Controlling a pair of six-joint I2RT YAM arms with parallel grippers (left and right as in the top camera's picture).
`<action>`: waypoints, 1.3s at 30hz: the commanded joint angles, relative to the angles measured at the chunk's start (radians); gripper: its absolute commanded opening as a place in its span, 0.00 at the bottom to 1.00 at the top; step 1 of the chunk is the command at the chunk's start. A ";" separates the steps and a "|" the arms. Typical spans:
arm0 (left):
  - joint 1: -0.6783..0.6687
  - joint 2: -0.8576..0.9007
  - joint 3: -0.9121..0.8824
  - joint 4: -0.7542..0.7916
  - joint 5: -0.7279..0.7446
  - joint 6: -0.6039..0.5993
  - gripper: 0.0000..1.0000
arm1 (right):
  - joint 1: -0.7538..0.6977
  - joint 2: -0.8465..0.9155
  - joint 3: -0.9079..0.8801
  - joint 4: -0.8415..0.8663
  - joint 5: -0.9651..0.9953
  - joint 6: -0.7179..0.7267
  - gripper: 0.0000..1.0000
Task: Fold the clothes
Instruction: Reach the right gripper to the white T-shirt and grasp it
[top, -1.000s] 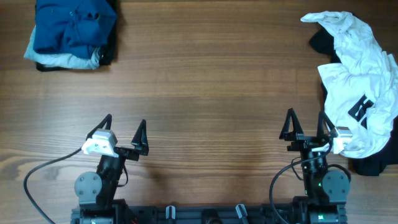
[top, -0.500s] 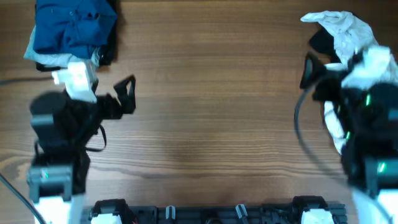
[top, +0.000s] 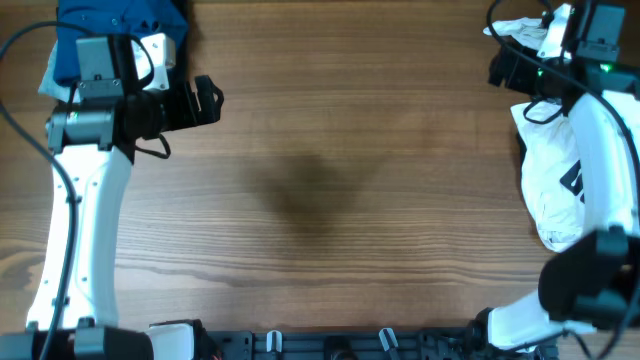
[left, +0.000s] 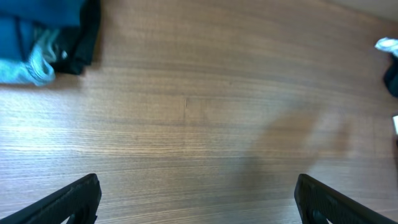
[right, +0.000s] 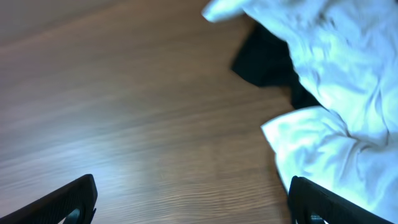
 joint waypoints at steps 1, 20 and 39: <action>0.003 0.041 0.017 0.003 0.036 0.020 1.00 | -0.037 0.146 0.022 0.021 0.129 -0.027 1.00; 0.003 0.053 0.014 -0.016 0.035 0.020 1.00 | -0.114 0.505 0.002 0.228 0.292 0.072 0.63; 0.026 -0.042 0.016 0.057 0.032 0.019 0.70 | -0.051 0.018 0.423 -0.363 -0.114 -0.039 0.04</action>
